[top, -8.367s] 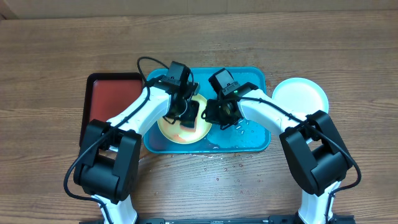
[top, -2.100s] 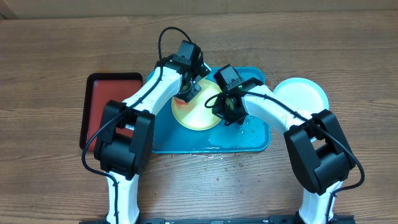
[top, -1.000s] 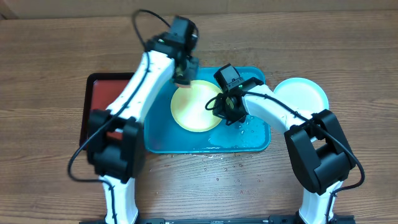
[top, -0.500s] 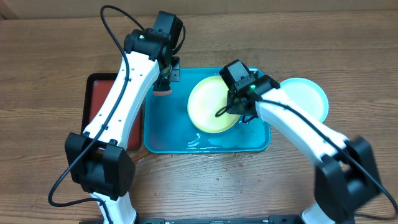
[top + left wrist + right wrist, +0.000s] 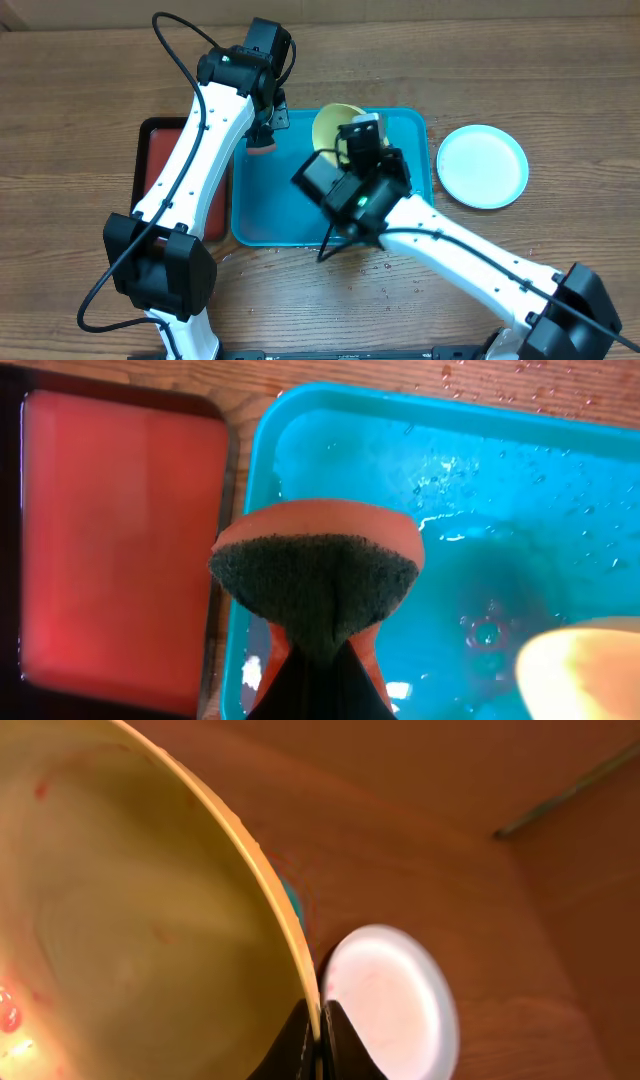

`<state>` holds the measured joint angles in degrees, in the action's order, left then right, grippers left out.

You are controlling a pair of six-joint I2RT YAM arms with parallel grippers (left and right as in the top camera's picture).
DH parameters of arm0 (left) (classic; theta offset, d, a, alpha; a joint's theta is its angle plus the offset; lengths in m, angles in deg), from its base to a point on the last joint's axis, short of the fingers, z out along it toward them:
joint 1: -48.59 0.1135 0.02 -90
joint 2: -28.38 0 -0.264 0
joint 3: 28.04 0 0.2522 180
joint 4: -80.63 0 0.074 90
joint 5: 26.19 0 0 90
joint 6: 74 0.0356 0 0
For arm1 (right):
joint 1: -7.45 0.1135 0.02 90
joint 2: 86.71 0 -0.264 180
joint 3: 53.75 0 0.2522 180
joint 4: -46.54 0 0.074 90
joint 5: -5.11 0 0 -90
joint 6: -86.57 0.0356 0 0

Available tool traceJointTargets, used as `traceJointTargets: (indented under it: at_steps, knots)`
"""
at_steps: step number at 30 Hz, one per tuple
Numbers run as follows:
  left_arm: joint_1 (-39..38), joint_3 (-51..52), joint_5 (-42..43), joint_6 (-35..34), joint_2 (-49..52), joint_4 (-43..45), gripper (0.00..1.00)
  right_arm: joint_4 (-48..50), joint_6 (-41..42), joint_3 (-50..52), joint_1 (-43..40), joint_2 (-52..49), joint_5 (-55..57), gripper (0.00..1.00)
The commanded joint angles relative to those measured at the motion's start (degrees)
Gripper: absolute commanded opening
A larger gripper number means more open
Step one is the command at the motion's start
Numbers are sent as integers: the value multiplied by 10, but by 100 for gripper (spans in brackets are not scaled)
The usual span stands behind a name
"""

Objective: Clean dirty plates on tray and stack at the side
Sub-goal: 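Raise the sponge away and tilt the yellow plate up with the right gripper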

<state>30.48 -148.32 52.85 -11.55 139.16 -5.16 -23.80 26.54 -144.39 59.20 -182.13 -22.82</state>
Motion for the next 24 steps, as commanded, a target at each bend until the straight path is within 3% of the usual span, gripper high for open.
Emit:
traceJointTargets:
  at_steps: [1, 9, 15, 19, 24]
  knots:
    - [2, -5, 1, -14, -4, -3, 4, 2, 2, -9, 21, 17, 149, 4]
    - [2, -5, 0, -14, -4, -4, 4, 2, 2, -9, 48, 17, 280, 4]
    - [2, -5, 0, -14, -4, -4, 4, 3, 3, -9, 48, 17, 257, 4]
    - [2, -5, 0, -14, -4, -6, 4, 1, 3, -9, 41, 17, 140, 4]
    - [2, -5, 0, -14, -4, -12, 4, -24, 50, -7, -6, 17, -94, 4]
